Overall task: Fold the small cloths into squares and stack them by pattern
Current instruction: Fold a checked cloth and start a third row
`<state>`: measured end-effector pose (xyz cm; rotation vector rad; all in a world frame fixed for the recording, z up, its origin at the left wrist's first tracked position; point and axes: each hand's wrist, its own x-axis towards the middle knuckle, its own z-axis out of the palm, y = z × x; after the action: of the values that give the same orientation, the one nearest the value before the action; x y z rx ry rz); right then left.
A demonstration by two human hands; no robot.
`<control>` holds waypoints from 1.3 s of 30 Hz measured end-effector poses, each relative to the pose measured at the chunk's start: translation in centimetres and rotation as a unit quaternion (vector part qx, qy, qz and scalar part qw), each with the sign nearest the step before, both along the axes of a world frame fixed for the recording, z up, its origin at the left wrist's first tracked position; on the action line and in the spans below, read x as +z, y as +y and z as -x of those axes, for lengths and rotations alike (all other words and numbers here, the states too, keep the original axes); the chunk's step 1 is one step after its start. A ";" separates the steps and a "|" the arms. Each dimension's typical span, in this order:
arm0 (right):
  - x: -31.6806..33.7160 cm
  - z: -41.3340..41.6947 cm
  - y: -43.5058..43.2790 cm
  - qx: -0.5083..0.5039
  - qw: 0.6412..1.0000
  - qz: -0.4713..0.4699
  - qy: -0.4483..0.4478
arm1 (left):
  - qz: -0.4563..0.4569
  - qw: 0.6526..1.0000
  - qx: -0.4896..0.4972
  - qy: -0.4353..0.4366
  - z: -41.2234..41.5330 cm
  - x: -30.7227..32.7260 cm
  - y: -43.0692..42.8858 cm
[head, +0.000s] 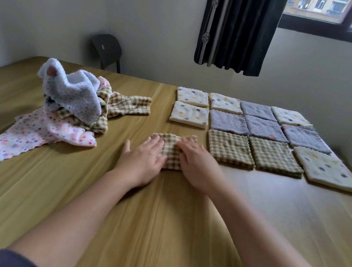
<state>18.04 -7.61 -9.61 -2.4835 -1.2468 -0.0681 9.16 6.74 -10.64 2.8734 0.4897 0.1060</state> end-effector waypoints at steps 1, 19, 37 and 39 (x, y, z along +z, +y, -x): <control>-0.3 -0.1 -0.2 0.007 0.999 0.038 0.022 | 0.007 1.000 -0.005 0.018 -0.1 -0.2 0.1; -0.3 2.3 0.1 -0.108 0.984 -0.056 -0.129 | -0.023 0.988 0.034 -0.151 1.5 -0.3 0.5; -0.9 3.6 0.2 -0.017 1.000 0.018 0.002 | 0.018 0.992 0.120 -0.024 0.8 -0.4 1.4; -1.0 3.4 0.5 -0.033 0.999 0.021 0.015 | 0.016 0.993 0.118 -0.024 0.8 -0.3 1.4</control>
<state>14.65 -7.11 -10.65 -2.5511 -1.1657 -0.0205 8.37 8.12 -10.96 2.7631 0.8128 0.2032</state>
